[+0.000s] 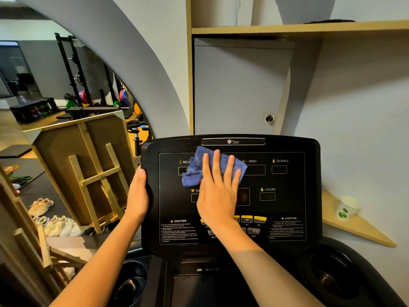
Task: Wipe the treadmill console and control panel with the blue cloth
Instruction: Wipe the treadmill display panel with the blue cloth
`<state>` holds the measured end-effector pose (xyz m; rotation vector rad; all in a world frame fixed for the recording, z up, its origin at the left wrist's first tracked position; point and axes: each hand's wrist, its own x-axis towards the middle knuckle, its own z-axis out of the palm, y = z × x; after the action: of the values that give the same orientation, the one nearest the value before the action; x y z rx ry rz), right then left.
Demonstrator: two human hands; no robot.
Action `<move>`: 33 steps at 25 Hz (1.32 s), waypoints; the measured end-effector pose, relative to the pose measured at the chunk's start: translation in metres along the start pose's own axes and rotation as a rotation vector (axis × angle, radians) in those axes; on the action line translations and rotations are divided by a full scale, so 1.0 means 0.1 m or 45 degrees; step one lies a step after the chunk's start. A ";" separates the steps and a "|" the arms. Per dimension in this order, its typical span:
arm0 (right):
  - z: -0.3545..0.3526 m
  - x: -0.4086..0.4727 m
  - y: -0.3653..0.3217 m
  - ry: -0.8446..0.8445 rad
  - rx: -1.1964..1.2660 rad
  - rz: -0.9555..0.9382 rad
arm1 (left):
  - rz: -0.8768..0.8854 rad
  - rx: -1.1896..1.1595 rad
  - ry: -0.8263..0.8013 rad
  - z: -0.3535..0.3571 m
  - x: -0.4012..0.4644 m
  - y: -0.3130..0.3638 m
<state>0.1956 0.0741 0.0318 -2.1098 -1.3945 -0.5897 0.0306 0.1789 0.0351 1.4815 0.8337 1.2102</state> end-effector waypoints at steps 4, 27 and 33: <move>0.04 -0.04 -0.17 -0.035 -0.005 -0.113 | 0.012 0.002 0.023 -0.02 0.04 -0.04; 0.27 -1.06 0.00 -0.315 -0.058 -0.453 | 0.061 0.026 -0.005 -0.04 0.05 -0.10; 0.34 -1.42 0.36 -0.127 0.060 -0.482 | 0.049 -0.002 -0.023 -0.05 0.05 -0.11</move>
<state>0.1787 -0.0137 -0.0889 -1.8708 -1.8655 -0.5938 0.0277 0.1877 0.0256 1.5110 0.7951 1.2235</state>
